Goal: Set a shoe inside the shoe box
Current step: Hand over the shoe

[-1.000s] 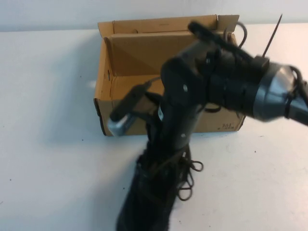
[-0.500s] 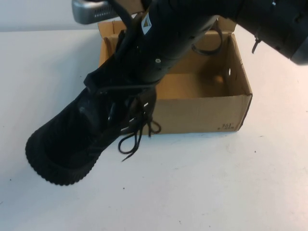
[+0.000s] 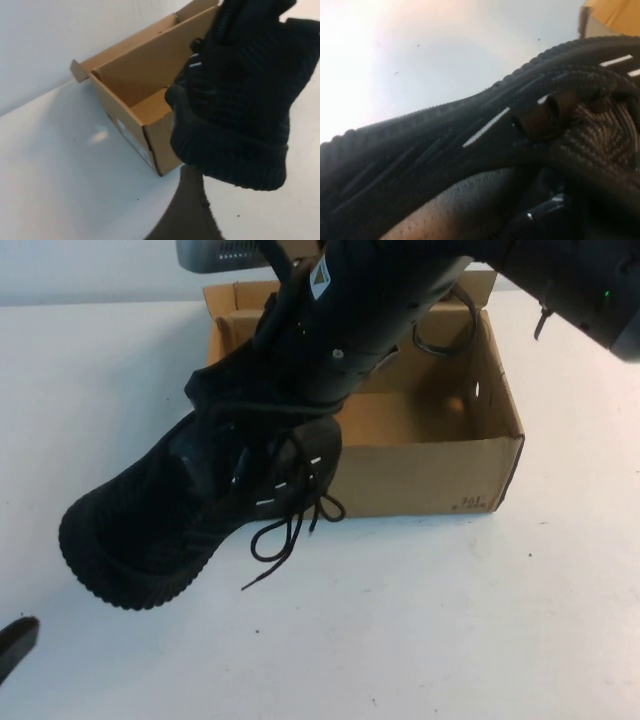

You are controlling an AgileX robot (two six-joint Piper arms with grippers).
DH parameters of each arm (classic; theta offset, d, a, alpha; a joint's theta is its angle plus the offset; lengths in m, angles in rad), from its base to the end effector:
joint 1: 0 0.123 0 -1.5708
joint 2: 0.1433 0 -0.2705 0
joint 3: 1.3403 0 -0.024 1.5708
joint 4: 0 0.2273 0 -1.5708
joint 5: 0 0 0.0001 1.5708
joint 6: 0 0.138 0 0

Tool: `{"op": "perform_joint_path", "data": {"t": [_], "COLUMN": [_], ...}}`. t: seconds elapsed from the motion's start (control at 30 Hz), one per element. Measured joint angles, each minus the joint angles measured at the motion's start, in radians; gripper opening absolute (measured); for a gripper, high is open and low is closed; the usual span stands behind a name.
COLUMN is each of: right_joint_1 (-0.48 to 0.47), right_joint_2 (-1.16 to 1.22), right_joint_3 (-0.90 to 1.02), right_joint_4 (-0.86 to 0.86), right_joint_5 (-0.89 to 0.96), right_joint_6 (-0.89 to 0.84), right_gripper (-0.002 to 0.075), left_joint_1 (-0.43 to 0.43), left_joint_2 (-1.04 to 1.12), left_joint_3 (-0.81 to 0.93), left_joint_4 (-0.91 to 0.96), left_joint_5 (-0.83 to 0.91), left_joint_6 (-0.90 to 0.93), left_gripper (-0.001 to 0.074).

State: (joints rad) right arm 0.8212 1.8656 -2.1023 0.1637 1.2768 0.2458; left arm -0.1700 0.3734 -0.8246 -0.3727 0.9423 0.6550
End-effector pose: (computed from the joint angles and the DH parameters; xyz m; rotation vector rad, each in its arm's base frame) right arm 0.2581 0.3088 0.3522 -0.7486 2.5179 0.6211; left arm 0.0627 -0.0520 0.3460 0.7538 1.7714 -0.1166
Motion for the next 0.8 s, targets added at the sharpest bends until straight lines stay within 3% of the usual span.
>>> {"op": "perform_joint_path", "data": {"t": [0.17, 0.47, 0.67, 0.8], "right_joint_1": [-0.007, -0.007, -0.007, -0.007], "right_joint_2": [0.015, 0.084, 0.092, 0.093], "right_joint_3": [0.0, 0.0, 0.0, 0.0], "right_joint_4": [-0.01, 0.026, 0.027, 0.027], "right_joint_5": [0.0, 0.0, -0.002, -0.004], "right_joint_6": [0.0, -0.012, -0.038, -0.042], "right_gripper": [0.0001, 0.0001, 0.0001, 0.0001], "left_joint_1": [-0.016, -0.037, -0.11, -0.181], "left_joint_2": [0.077, 0.237, 0.42, 0.535], "left_joint_3": [-0.002, -0.124, -0.29, -0.397], "left_joint_4": [-0.073, -0.078, 0.043, 0.129], "left_joint_5": [-0.017, 0.049, 0.267, 0.307], "left_joint_6": [0.139, 0.159, 0.011, -0.121], "left_gripper": [0.0526, 0.0528, 0.0528, 0.0528]}}
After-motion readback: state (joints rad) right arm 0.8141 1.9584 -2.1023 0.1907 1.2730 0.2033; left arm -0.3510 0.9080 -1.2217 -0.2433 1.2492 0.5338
